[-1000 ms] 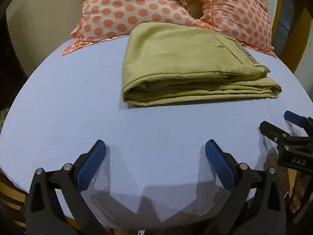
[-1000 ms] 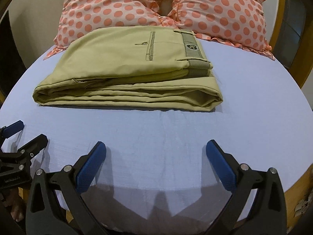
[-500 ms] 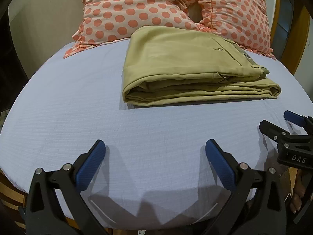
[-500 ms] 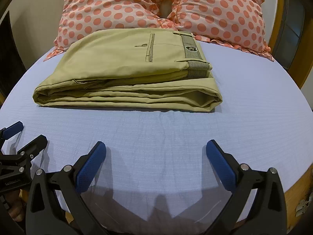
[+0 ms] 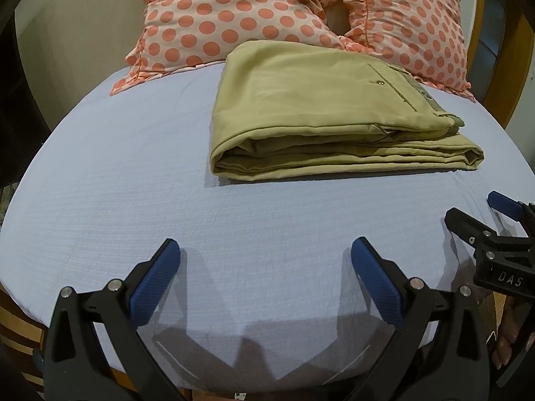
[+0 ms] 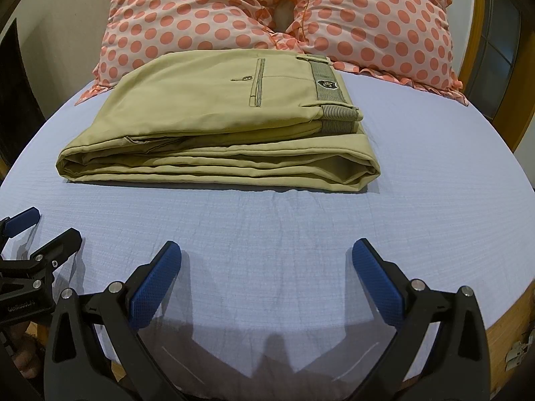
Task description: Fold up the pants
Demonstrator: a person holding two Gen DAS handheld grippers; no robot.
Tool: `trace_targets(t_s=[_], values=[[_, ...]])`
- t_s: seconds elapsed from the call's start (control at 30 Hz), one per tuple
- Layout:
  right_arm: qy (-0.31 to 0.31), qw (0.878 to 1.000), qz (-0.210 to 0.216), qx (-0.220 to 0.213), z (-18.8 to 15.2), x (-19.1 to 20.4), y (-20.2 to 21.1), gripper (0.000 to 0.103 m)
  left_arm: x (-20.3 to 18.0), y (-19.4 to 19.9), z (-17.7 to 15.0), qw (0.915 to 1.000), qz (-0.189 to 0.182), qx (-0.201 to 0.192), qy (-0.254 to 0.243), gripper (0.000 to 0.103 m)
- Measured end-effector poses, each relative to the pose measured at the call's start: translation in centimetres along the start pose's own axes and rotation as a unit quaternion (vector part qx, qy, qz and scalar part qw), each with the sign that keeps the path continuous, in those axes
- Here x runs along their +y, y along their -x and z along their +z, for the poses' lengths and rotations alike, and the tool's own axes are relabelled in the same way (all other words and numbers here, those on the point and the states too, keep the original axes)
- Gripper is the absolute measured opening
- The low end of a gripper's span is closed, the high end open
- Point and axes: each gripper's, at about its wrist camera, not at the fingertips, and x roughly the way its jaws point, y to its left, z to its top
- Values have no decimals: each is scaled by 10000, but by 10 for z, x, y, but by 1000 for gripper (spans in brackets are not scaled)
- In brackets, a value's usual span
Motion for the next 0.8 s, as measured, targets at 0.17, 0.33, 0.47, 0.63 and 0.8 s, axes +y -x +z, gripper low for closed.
trace_targets(t_s=[0.17, 0.33, 0.47, 0.63, 0.8], values=[[3, 10000, 1, -5, 0, 0, 0, 102, 0, -1, 1, 10000, 0, 42, -1, 101], [6, 10000, 4, -4, 0, 0, 0, 102, 0, -1, 1, 10000, 2, 49, 1, 101], [6, 10000, 5, -4, 0, 0, 0, 102, 0, -1, 1, 10000, 2, 45, 2, 101], [3, 10000, 2, -3, 0, 0, 0, 102, 0, -1, 1, 10000, 0, 51, -2, 101], [0, 10000, 0, -5, 0, 0, 0, 102, 0, -1, 1, 10000, 0, 50, -4, 101]])
